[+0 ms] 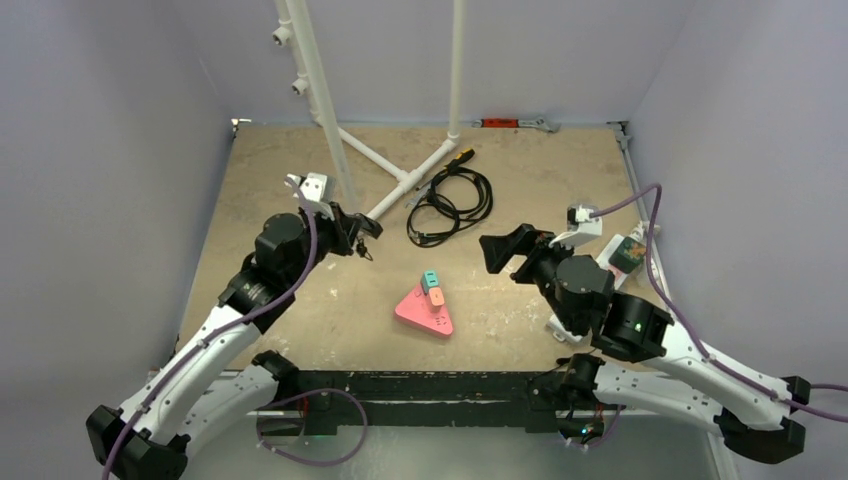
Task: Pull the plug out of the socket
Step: Place the plug at the center of the board, then remove the plug from the socket.
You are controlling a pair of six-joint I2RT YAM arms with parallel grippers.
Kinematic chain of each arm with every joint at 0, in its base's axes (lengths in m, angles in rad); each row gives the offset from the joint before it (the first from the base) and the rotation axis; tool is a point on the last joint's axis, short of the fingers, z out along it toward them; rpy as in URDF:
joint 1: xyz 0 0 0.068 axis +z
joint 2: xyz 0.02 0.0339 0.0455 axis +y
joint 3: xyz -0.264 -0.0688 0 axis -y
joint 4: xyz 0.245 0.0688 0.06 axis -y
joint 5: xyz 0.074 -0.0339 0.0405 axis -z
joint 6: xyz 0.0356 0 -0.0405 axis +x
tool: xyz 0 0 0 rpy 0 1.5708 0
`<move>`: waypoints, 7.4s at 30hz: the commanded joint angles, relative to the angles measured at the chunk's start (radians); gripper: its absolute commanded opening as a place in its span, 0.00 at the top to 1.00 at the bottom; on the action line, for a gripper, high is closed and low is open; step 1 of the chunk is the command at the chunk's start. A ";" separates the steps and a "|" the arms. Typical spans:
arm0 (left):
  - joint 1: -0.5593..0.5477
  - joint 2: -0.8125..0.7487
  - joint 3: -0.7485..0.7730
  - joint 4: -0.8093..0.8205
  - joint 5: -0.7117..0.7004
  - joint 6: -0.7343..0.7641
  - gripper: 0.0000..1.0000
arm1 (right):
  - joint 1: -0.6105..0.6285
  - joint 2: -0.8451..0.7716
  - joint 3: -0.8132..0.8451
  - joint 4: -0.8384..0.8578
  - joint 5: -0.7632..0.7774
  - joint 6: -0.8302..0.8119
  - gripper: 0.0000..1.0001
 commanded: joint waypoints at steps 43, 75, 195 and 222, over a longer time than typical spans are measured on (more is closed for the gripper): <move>0.632 0.916 0.380 0.106 -0.059 0.040 0.90 | -0.029 0.117 -0.057 0.164 -0.223 -0.146 0.01; 0.418 0.545 0.339 -0.239 -0.280 0.113 0.14 | -0.014 0.213 -0.200 0.251 -0.319 -0.059 0.08; -0.200 0.371 -0.543 0.393 0.207 -0.486 0.79 | -0.046 0.697 -0.248 0.493 -0.524 -0.060 1.00; -0.199 0.447 -0.536 0.445 0.181 -0.488 0.93 | 0.083 0.926 -0.062 0.169 -0.130 0.096 1.00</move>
